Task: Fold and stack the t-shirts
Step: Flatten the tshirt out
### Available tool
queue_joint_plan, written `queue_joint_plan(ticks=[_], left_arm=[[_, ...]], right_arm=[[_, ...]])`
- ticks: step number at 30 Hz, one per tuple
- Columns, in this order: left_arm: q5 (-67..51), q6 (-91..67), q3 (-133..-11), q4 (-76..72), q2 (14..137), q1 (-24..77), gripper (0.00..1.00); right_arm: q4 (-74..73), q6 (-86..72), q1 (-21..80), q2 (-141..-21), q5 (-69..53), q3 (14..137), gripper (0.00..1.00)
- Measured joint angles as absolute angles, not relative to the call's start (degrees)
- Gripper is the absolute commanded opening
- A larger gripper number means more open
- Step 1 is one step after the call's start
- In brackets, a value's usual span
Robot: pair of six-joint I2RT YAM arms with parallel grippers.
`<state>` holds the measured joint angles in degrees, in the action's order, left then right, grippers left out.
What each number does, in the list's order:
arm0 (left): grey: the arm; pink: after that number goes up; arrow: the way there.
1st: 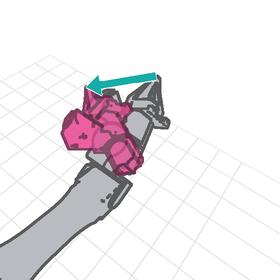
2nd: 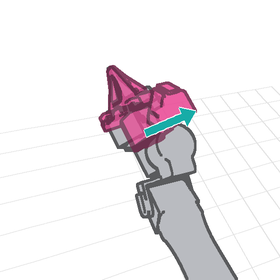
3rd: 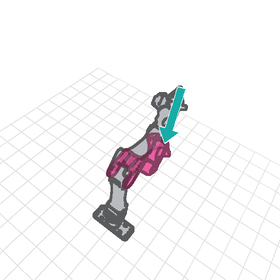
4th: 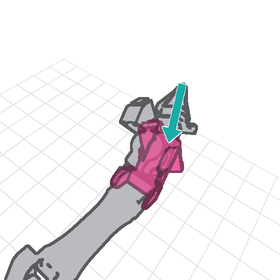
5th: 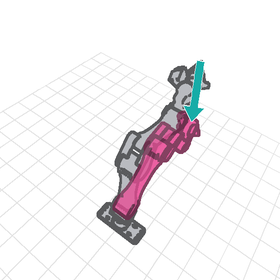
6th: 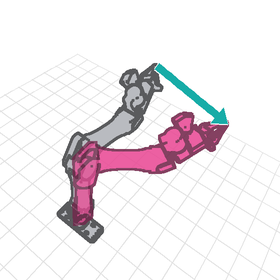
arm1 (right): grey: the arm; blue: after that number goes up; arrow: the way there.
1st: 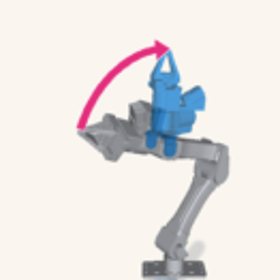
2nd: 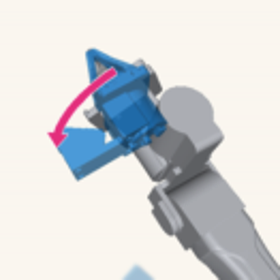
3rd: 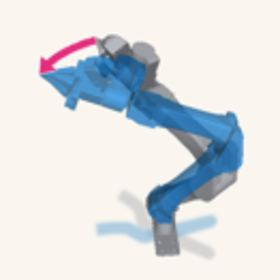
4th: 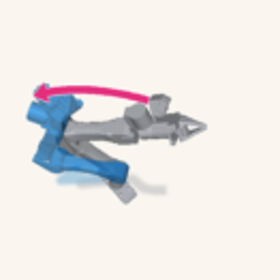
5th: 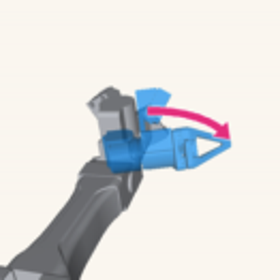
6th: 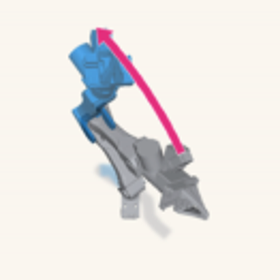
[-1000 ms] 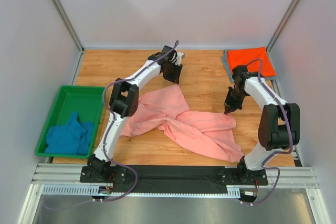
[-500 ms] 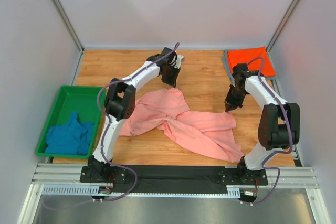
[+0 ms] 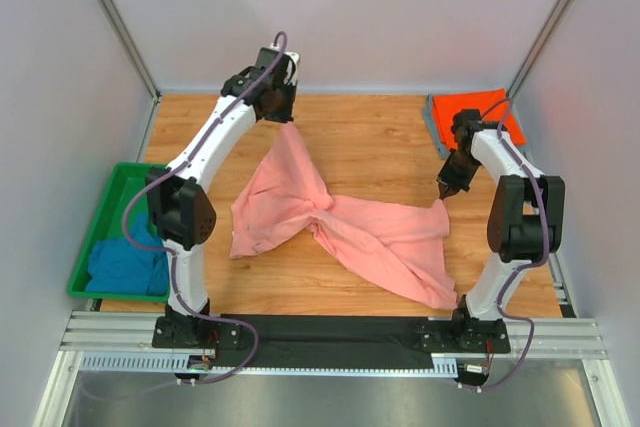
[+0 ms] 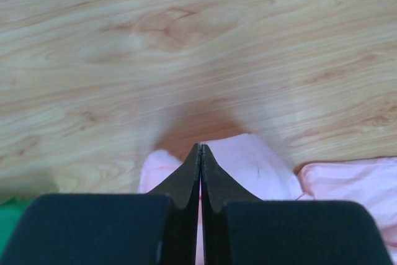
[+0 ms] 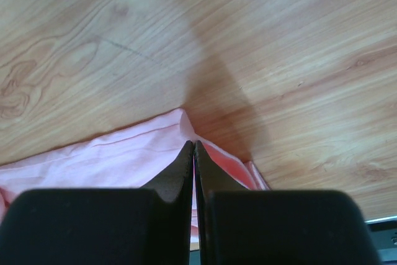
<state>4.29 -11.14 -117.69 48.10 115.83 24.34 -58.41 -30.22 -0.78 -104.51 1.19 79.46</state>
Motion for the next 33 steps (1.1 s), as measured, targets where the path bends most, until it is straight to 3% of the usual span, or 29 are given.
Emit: queue_joint_plan(ticks=[8,11,12,16,25,33], left_arm=[[13.98,-14.46,-111.33,52.18,107.37,18.87,0.00],[15.86,-15.73,-108.36,52.18,104.05,17.34,0.00],[16.10,-16.21,-107.77,52.36,102.98,17.17,0.00],[16.19,-17.72,-107.66,52.93,99.59,17.45,0.00],[11.94,-20.32,-107.13,52.71,93.97,17.80,0.00],[8.34,-20.53,-103.98,50.98,92.40,17.80,0.00]], right_arm=[[-59.02,-30.87,-4.56,-112.46,2.52,86.61,0.00],[-59.20,-30.89,-5.10,-115.24,2.20,89.14,0.13],[-59.92,-30.72,-5.13,-116.22,2.04,90.52,0.21],[-61.89,-29.76,-4.21,-117.32,2.17,94.63,0.32],[-61.52,-29.56,-2.70,-101.84,-2.37,81.30,0.45],[-54.37,-26.89,-3.22,-106.89,-3.11,79.75,0.49]])
